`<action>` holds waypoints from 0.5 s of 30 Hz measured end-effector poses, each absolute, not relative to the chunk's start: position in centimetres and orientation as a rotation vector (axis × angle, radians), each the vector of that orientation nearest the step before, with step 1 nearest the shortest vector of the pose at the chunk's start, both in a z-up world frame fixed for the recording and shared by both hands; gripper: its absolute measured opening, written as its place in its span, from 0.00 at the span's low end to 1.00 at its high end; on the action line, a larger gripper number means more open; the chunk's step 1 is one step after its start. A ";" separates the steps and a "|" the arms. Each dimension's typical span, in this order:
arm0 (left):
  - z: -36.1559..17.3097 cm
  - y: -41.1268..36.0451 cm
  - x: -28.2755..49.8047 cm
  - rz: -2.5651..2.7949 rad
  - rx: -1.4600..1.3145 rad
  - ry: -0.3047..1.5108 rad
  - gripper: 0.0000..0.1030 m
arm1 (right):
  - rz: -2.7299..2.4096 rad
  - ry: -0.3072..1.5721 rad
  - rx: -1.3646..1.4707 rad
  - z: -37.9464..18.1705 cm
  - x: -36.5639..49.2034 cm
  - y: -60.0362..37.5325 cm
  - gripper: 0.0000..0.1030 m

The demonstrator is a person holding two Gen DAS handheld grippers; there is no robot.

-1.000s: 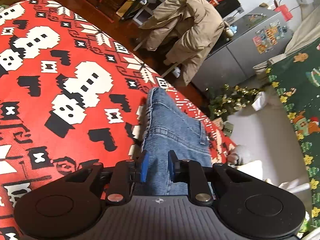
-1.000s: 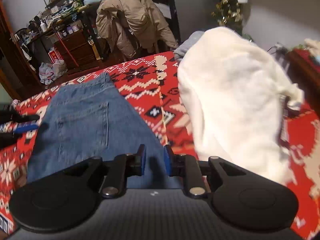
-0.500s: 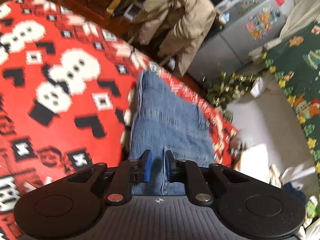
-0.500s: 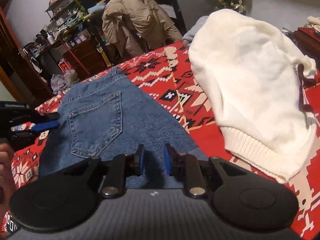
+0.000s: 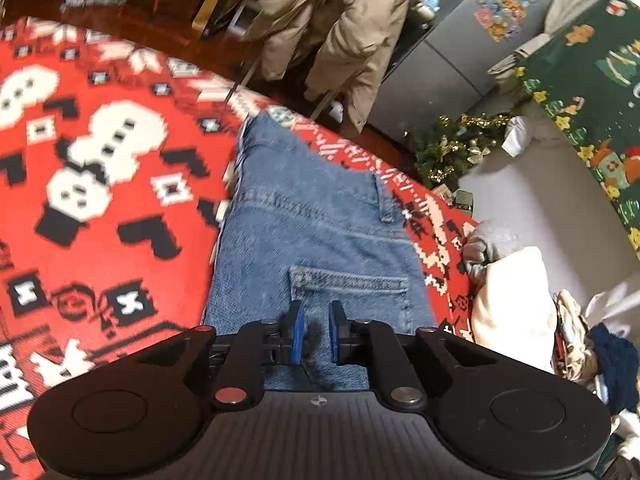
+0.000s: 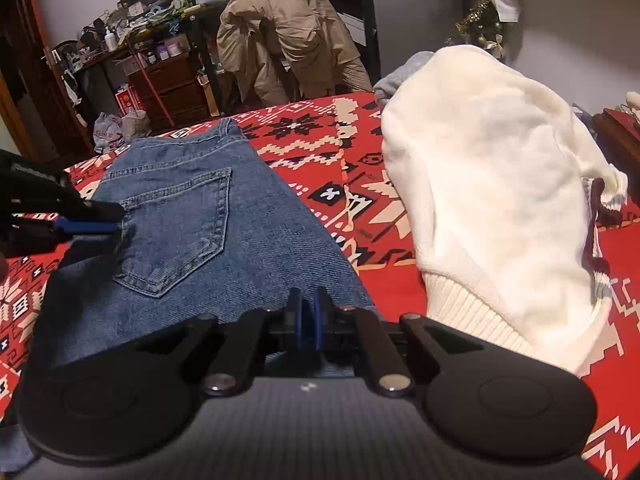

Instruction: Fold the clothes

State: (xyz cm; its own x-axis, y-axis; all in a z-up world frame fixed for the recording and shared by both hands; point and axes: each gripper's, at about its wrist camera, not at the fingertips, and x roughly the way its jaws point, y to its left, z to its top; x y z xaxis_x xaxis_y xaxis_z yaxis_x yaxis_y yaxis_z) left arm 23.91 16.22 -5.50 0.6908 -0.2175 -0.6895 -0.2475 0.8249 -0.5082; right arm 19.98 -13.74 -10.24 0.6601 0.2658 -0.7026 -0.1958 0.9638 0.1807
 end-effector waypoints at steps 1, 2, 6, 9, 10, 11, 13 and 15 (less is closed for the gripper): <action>-5.2 16.0 23.8 0.023 -0.602 0.814 0.25 | 0.263 0.811 0.099 -10.2 20.0 -13.8 0.07; -5.0 15.8 23.8 0.029 -0.588 0.811 0.26 | 0.264 0.813 0.106 -10.2 20.1 -13.8 0.11; -4.7 15.3 23.8 0.062 -0.537 0.811 0.35 | 0.285 0.817 0.116 -10.0 20.1 -13.4 0.28; -4.4 15.1 23.7 0.098 -0.504 0.797 0.47 | 0.290 0.801 0.054 -9.7 19.6 -12.3 0.40; -4.2 15.2 23.6 0.100 -0.501 0.790 0.50 | 0.286 0.788 0.027 -9.5 19.4 -11.9 0.47; -4.2 15.3 23.6 0.102 -0.500 0.786 0.51 | 0.285 0.777 0.009 -9.3 19.2 -11.7 0.55; -4.0 15.2 23.5 0.114 -0.484 0.779 0.57 | 0.287 0.757 -0.008 -9.0 19.0 -11.3 0.62; -3.7 14.7 23.5 0.141 -0.444 0.772 0.59 | 0.288 0.743 -0.011 -8.7 18.9 -11.3 0.65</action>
